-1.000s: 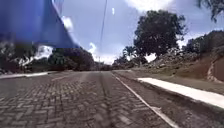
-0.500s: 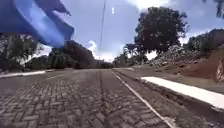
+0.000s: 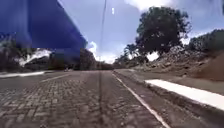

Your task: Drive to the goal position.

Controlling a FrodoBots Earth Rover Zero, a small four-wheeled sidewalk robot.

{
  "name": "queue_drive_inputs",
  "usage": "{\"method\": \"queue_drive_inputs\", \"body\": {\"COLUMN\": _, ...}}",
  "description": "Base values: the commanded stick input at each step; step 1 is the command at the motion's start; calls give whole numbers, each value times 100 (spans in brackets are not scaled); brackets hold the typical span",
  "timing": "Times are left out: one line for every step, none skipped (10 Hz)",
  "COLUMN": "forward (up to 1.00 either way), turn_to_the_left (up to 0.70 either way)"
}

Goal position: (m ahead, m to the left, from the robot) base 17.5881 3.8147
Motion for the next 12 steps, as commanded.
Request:
{"method": "queue_drive_inputs", "body": {"forward": 70, "turn_to_the_left": 0}}
{"method": "queue_drive_inputs", "body": {"forward": 70, "turn_to_the_left": 0}}
{"method": "queue_drive_inputs", "body": {"forward": 70, "turn_to_the_left": 0}}
{"method": "queue_drive_inputs", "body": {"forward": 70, "turn_to_the_left": 20}}
{"method": "queue_drive_inputs", "body": {"forward": 70, "turn_to_the_left": 5}}
{"method": "queue_drive_inputs", "body": {"forward": 70, "turn_to_the_left": 0}}
{"method": "queue_drive_inputs", "body": {"forward": 70, "turn_to_the_left": 0}}
{"method": "queue_drive_inputs", "body": {"forward": 70, "turn_to_the_left": 0}}
{"method": "queue_drive_inputs", "body": {"forward": 70, "turn_to_the_left": 0}}
{"method": "queue_drive_inputs", "body": {"forward": 70, "turn_to_the_left": 0}}
{"method": "queue_drive_inputs", "body": {"forward": 70, "turn_to_the_left": 0}}
{"method": "queue_drive_inputs", "body": {"forward": 70, "turn_to_the_left": 0}}
